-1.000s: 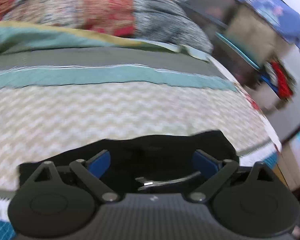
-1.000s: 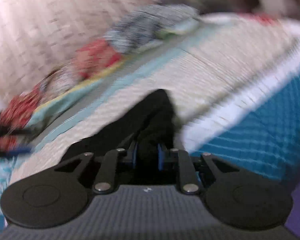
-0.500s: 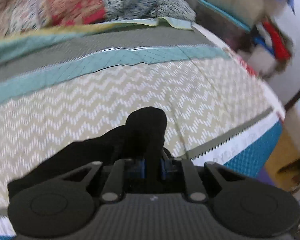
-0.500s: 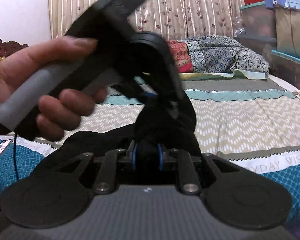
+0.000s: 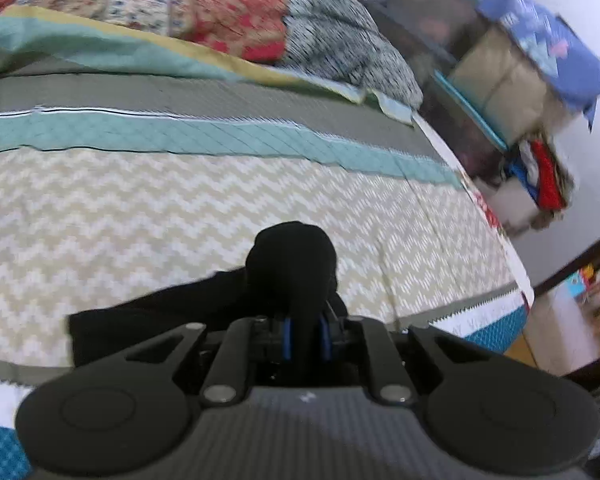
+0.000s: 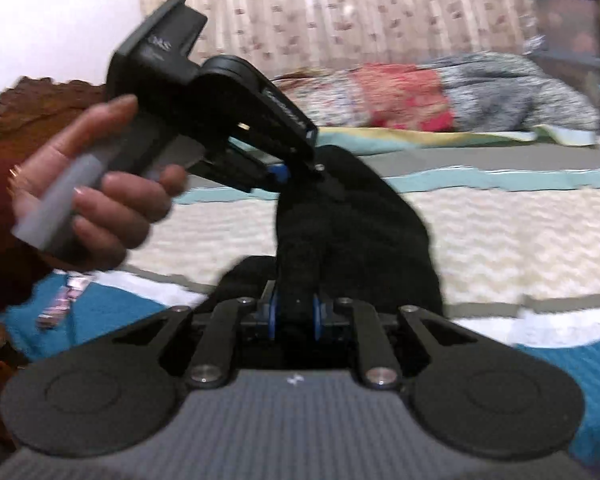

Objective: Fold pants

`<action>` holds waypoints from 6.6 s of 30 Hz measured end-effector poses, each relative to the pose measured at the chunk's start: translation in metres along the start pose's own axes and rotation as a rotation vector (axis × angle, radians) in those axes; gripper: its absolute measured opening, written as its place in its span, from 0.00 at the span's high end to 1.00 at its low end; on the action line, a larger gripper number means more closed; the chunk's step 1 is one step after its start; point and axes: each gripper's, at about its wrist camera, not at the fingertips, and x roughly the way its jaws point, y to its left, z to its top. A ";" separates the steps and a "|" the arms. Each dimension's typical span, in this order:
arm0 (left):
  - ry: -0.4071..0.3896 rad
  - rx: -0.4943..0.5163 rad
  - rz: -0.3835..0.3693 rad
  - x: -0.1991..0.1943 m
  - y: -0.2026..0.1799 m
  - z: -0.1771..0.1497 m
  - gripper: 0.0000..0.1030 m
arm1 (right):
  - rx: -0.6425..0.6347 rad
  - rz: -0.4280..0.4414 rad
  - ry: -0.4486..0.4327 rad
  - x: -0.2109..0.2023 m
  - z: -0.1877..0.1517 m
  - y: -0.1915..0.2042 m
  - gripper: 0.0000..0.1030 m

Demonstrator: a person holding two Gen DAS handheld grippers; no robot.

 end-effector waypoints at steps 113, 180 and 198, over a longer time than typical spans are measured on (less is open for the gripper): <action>0.033 -0.343 0.096 -0.016 0.129 -0.157 0.01 | 0.437 -0.047 0.188 0.013 -0.042 -0.066 0.47; 0.062 -0.414 -0.079 0.001 0.155 -0.140 0.00 | 0.567 0.176 0.302 0.045 -0.034 -0.122 0.26; 0.060 -0.277 -0.041 0.012 0.127 -0.146 0.01 | 0.278 0.169 0.291 0.062 -0.044 -0.048 0.20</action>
